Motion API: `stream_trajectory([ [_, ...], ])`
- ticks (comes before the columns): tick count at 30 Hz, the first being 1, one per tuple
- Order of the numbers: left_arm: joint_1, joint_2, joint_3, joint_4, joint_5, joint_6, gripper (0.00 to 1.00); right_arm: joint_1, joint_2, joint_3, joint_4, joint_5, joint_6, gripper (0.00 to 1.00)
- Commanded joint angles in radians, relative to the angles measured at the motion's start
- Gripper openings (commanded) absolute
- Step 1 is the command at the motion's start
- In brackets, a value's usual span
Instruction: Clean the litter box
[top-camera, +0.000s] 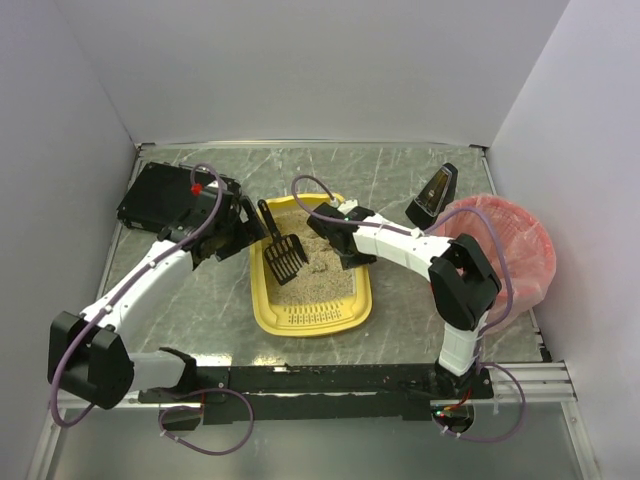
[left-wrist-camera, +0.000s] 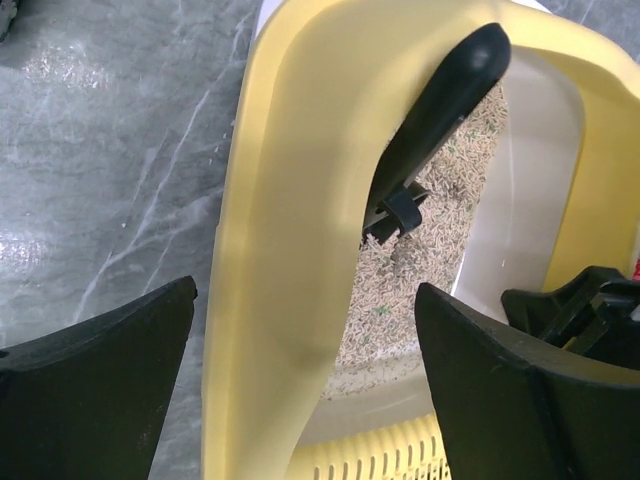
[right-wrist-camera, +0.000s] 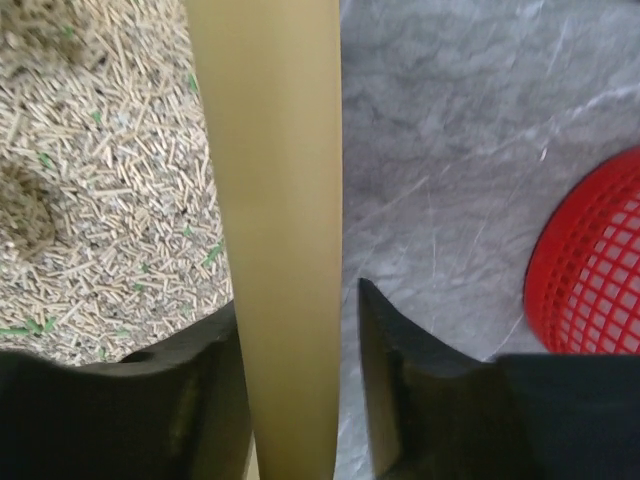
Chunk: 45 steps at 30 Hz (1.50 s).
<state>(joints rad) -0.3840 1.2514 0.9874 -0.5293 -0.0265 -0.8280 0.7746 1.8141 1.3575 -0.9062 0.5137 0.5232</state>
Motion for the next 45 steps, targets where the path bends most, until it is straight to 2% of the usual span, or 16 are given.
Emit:
stream_trajectory([
  [1, -0.004, 0.026, -0.004, 0.049, 0.013, 0.006, 0.93, 0.008, -0.006, 0.057, -0.066, 0.016, 0.021, 0.57],
  [3, -0.004, 0.04, -0.012, 0.054, 0.017, 0.003, 0.91, 0.009, -0.009, 0.066, -0.059, 0.02, 0.021, 0.69],
  [6, -0.004, 0.054, -0.015, 0.055, 0.013, 0.001, 0.88, 0.009, -0.016, 0.077, -0.034, 0.017, 0.009, 0.76],
  [9, -0.004, 0.057, -0.006, 0.055, 0.019, 0.004, 0.91, 0.009, -0.007, 0.114, -0.031, 0.034, -0.017, 0.86],
  [14, -0.004, 0.017, 0.025, 0.046, 0.002, 0.02, 0.99, 0.009, -0.051, 0.149, 0.044, -0.044, -0.109, 0.95],
  [19, -0.004, -0.052, 0.03, 0.025, -0.025, 0.039, 0.97, 0.011, -0.181, 0.103, 0.142, -0.109, -0.208, 0.99],
  [21, -0.004, -0.075, 0.036, -0.012, -0.065, 0.04, 0.97, 0.011, -0.238, 0.082, 0.231, -0.162, -0.285, 1.0],
  [23, -0.003, -0.115, 0.04, -0.031, -0.127, 0.03, 0.97, 0.009, -0.315, 0.039, 0.359, -0.213, -0.394, 1.0],
  [26, -0.004, -0.156, 0.022, -0.029, -0.144, 0.04, 0.97, 0.009, -0.331, 0.057, 0.412, -0.306, -0.461, 1.0],
  [29, -0.001, -0.171, 0.013, -0.073, -0.177, 0.017, 0.97, 0.009, -0.286, 0.101, 0.466, -0.504, -0.514, 1.0],
  [31, 0.0, -0.179, 0.008, -0.089, -0.196, 0.004, 0.97, 0.009, -0.231, 0.13, 0.512, -0.69, -0.56, 0.95],
  [34, 0.005, -0.196, -0.009, -0.095, -0.194, -0.002, 0.97, 0.011, -0.142, 0.182, 0.549, -0.8, -0.608, 0.91],
  [40, 0.008, -0.23, -0.026, -0.116, -0.225, -0.017, 0.97, 0.011, 0.036, 0.356, 0.539, -0.785, -0.526, 0.8],
  [42, 0.008, -0.233, -0.021, -0.135, -0.239, -0.023, 0.97, 0.014, 0.08, 0.376, 0.549, -0.73, -0.488, 0.7],
  [45, 0.008, -0.234, -0.01, -0.152, -0.257, -0.026, 0.97, 0.014, 0.126, 0.399, 0.541, -0.669, -0.491, 0.7],
])
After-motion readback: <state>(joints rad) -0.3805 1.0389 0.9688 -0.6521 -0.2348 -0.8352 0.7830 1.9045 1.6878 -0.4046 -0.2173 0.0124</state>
